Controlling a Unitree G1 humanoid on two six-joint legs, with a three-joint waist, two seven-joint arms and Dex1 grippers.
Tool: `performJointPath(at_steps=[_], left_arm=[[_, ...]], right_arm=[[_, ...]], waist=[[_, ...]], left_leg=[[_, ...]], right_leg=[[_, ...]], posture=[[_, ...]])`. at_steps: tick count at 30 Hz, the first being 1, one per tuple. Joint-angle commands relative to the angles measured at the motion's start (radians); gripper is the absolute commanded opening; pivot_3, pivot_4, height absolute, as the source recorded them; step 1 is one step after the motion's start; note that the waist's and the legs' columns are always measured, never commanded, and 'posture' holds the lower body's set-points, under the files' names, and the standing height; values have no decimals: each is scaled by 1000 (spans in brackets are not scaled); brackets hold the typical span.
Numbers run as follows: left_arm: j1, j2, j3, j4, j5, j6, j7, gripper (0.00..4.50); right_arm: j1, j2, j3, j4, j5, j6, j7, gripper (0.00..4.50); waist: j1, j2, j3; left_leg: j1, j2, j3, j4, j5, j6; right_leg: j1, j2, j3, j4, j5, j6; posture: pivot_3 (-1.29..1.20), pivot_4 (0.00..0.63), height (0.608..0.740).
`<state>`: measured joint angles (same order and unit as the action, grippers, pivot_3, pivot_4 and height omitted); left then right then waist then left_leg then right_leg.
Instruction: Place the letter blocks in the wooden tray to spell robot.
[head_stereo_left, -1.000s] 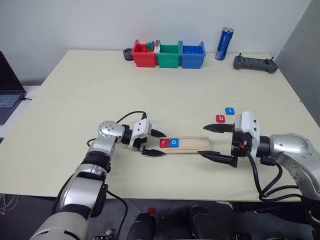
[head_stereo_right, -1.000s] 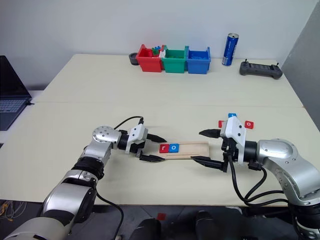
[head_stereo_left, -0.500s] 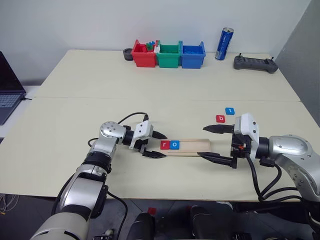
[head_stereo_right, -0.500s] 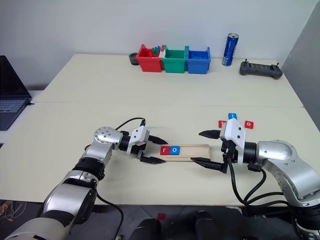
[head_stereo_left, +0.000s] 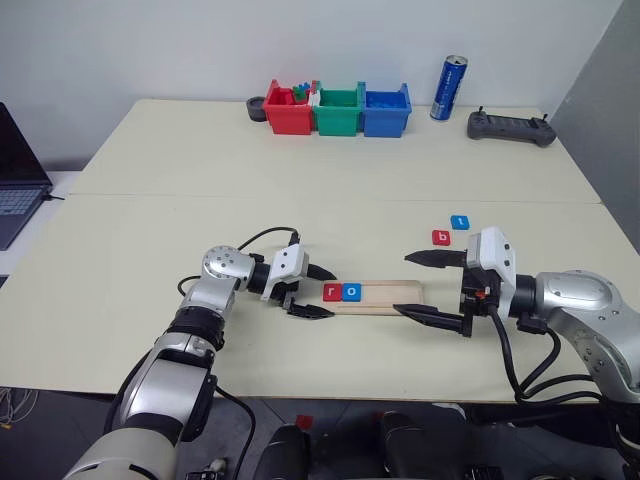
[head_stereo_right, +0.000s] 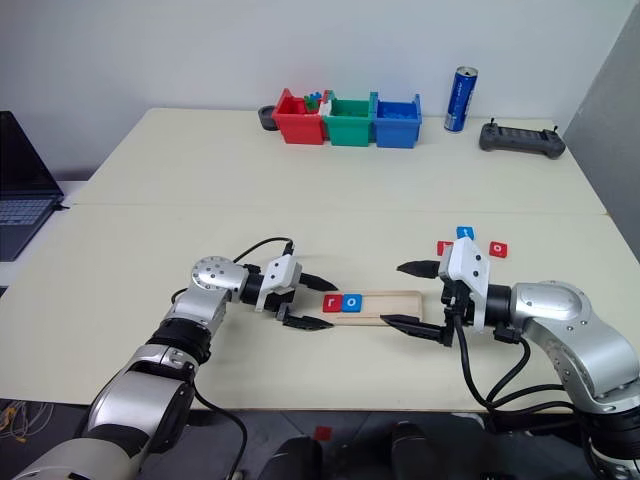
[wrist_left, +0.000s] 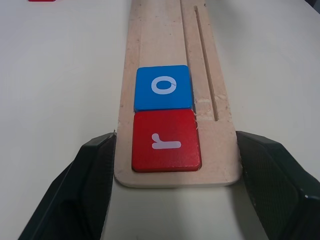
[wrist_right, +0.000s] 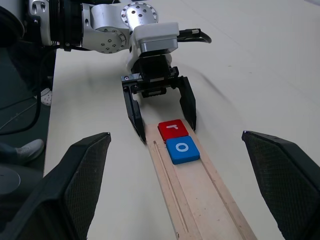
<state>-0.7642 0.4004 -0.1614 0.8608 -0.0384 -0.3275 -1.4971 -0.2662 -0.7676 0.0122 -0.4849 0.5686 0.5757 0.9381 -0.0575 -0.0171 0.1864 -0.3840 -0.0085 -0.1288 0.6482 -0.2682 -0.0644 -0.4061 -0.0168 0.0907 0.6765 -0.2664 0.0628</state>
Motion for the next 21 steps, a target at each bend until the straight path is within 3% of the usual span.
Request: performJointPath(at_steps=[1, 2, 4, 15, 21], left_arm=[[8, 8, -11, -40, -4, 12, 0, 3371], [10, 9, -12, -44, -5, 15, -1, 4088], [14, 11, -14, -52, -7, 21, -3, 4465], [13, 18, -9, -97, -25, 68, -15, 4465], [8, 81, 24, -182, -85, 135, -72, 4465]], right_arm=[[-18, 3, -12, -11, -3, -20, 1, 4500], [-18, 3, -12, -9, -4, -21, 1, 4500], [-18, 3, -11, -8, -5, -22, 1, 4500], [-13, 2, -14, -9, -7, -20, 0, 4500], [0, -6, -33, -20, 1, -9, -9, 4500]], waist=[[0, 0, 0], [0, 0, 0], [0, 0, 0], [0, 0, 0], [-2, 0, 0]], left_leg=[[0, 0, 0, 0, 0, 0], [0, 0, 0, 0, 0, 0], [0, 0, 0, 0, 0, 0], [0, 0, 0, 0, 0, 0], [0, 0, 0, 0, 0, 0]], right_leg=[[0, 0, 0, 0, 0, 0], [0, 0, 0, 0, 0, 0], [0, 0, 0, 0, 0, 0], [0, 0, 0, 0, 0, 0], [0, 0, 0, 0, 0, 0]], posture=[[0, 150, 740], [0, 150, 740], [0, 150, 740], [0, 150, 740], [0, 150, 740]])
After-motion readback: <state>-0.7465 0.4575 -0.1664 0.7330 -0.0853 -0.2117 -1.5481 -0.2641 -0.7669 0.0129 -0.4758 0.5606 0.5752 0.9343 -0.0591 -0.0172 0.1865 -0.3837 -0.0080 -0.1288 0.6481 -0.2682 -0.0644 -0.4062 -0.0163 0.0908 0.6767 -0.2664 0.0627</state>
